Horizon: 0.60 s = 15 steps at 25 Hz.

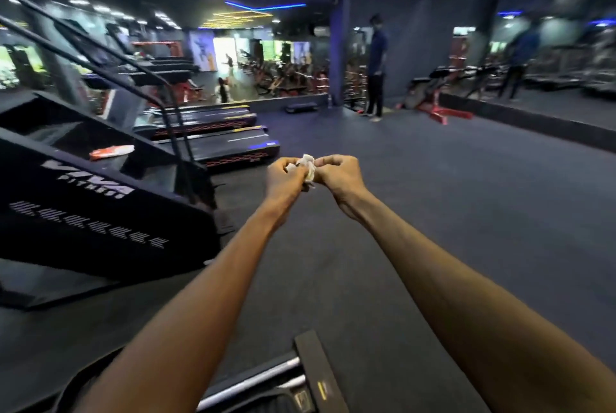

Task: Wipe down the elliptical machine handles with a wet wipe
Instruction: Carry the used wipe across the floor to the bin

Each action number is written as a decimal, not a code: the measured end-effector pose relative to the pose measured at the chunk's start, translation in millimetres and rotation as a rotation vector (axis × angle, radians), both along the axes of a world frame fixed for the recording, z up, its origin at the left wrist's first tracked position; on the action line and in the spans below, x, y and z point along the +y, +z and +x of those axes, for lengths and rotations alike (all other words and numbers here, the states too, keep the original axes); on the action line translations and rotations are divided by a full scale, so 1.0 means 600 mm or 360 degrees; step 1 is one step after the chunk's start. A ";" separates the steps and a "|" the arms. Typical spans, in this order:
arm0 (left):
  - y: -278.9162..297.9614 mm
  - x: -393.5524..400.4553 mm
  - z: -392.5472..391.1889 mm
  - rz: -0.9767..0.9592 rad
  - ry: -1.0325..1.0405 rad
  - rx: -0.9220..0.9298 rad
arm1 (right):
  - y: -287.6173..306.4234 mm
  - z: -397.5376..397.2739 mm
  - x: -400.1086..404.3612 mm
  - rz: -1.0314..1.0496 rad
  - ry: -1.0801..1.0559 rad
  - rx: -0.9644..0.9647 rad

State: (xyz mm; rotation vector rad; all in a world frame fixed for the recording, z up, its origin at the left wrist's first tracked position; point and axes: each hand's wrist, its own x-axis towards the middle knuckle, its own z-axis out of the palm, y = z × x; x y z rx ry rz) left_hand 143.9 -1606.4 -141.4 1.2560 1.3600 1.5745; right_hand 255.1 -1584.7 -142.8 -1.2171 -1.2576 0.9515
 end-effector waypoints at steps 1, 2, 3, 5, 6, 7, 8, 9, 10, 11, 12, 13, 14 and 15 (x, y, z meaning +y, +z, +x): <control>0.000 0.013 0.031 0.0002 -0.0061 0.0002 | 0.003 0.033 -0.005 0.0021 -0.0026 -0.0033; 0.002 0.026 0.066 0.0000 -0.0143 0.0011 | 0.005 0.068 -0.006 0.0047 -0.0077 -0.0068; 0.005 0.042 0.103 0.0003 -0.0229 0.0022 | 0.008 0.105 -0.003 0.0062 -0.0147 -0.0107; 0.014 0.070 0.173 0.0025 -0.0384 0.0072 | 0.014 0.177 0.008 0.0086 -0.0291 -0.0162; 0.019 0.082 0.206 0.0034 -0.0459 0.0094 | 0.016 0.212 0.017 0.0084 -0.0374 -0.0174; 0.024 0.094 0.238 0.0044 -0.0544 0.0105 | 0.021 0.244 0.022 0.0076 -0.0455 -0.0180; 0.029 0.105 0.265 0.0046 -0.0620 0.0125 | 0.025 0.273 0.027 0.0077 -0.0524 -0.0179; 0.033 0.116 0.290 0.0042 -0.0689 0.0157 | 0.029 0.299 0.026 0.0076 -0.0596 -0.0179; 0.038 0.124 0.315 0.0036 -0.0752 0.0201 | 0.032 0.325 0.026 0.0079 -0.0669 -0.0176; 0.043 0.133 0.340 0.0039 -0.0814 0.0231 | 0.033 0.349 0.024 0.0071 -0.0745 -0.0174; 0.048 0.141 0.370 0.0041 -0.0890 0.0252 | 0.034 0.378 0.024 0.0066 -0.0838 -0.0174; 0.052 0.148 0.400 0.0051 -0.0959 0.0268 | 0.035 0.405 0.020 0.0062 -0.0919 -0.0174; 0.054 0.150 0.431 0.0057 -0.1032 0.0288 | 0.034 0.434 0.015 0.0072 -0.1007 -0.0165; 0.056 0.148 0.463 0.0062 -0.1111 0.0299 | 0.034 0.462 0.006 0.0078 -0.1093 -0.0161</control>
